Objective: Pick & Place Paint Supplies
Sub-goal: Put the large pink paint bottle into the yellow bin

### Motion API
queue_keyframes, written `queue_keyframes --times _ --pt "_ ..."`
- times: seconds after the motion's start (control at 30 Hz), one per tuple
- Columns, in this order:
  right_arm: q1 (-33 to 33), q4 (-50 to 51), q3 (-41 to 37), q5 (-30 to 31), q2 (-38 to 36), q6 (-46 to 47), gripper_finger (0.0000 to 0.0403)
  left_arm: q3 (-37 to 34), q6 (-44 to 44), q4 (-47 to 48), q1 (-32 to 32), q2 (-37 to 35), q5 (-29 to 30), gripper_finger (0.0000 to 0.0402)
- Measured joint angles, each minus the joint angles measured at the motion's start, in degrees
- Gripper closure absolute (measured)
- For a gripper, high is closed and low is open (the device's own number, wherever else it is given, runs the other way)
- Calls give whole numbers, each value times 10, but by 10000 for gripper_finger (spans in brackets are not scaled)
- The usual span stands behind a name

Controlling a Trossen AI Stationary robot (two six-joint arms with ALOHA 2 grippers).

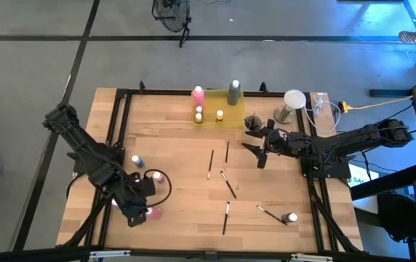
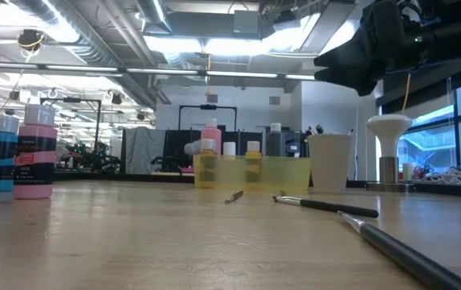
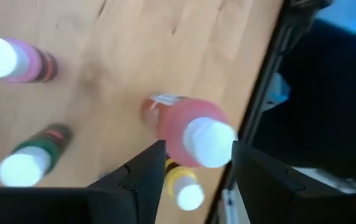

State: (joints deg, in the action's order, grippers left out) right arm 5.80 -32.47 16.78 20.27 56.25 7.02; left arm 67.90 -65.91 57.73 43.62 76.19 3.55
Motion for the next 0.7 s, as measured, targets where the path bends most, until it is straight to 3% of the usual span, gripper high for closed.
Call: queue_keyframes --times 0.3,0.7 --pt "3 -1 0 0 0 -3 158 2 125 6 5 15 1 239" --pt "3 -1 0 1 0 -4 158 2 153 6 4 14 -3 261"
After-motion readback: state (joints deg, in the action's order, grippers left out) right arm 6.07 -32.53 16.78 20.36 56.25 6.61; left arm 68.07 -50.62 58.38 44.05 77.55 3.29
